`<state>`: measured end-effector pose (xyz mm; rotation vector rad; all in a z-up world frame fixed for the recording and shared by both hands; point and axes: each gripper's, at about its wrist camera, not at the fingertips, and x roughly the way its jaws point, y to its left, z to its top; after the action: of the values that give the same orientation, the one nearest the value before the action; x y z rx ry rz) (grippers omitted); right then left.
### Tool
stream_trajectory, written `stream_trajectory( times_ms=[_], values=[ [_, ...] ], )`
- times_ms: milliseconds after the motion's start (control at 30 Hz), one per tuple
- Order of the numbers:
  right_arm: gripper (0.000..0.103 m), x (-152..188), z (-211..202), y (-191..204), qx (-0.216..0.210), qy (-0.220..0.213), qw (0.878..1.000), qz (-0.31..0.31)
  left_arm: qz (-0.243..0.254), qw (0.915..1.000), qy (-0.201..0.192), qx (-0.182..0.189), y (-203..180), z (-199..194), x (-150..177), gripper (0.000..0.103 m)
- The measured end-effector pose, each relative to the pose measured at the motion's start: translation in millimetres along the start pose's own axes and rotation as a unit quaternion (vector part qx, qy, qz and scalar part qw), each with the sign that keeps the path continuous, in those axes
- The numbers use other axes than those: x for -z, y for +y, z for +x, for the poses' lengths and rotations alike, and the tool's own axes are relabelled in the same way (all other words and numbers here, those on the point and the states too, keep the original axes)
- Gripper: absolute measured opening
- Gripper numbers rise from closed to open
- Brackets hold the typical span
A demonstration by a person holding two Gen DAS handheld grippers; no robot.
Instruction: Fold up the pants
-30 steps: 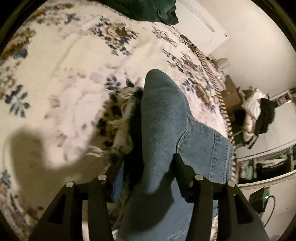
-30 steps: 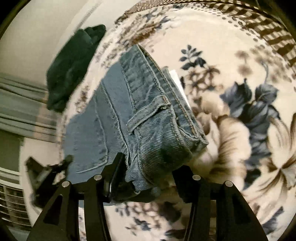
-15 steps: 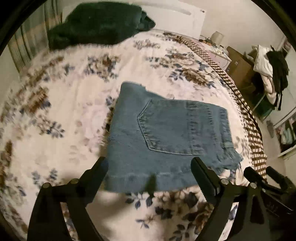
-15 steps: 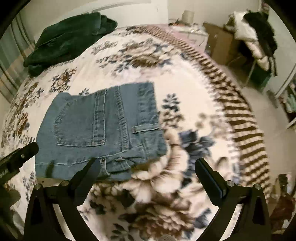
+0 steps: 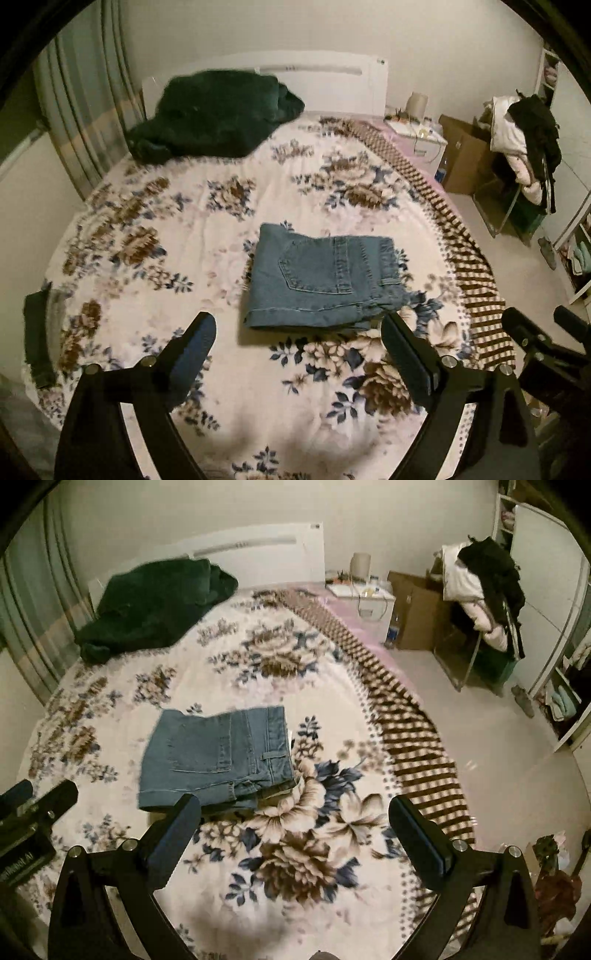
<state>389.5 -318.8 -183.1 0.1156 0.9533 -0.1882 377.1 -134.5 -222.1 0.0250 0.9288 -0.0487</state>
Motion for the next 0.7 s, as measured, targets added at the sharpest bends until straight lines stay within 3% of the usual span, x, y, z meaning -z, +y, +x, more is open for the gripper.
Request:
stream_trajectory(
  times_ms=[400, 700],
  values=[
    [0.103, 26.0, -201.2, -26.0, -0.020, -0.079, 0.996, -0.041, -0.020, 0.9981, -0.057, -0.013, -15.9, -154.1, 25.5, 0.091],
    [0.103, 49.2, -311.2, -37.7, -0.017, -0.113, 0.992, -0.060, -0.018, 0.9968, -0.077, -0.012, -18.0, -228.2, 45.3, 0.091]
  ],
)
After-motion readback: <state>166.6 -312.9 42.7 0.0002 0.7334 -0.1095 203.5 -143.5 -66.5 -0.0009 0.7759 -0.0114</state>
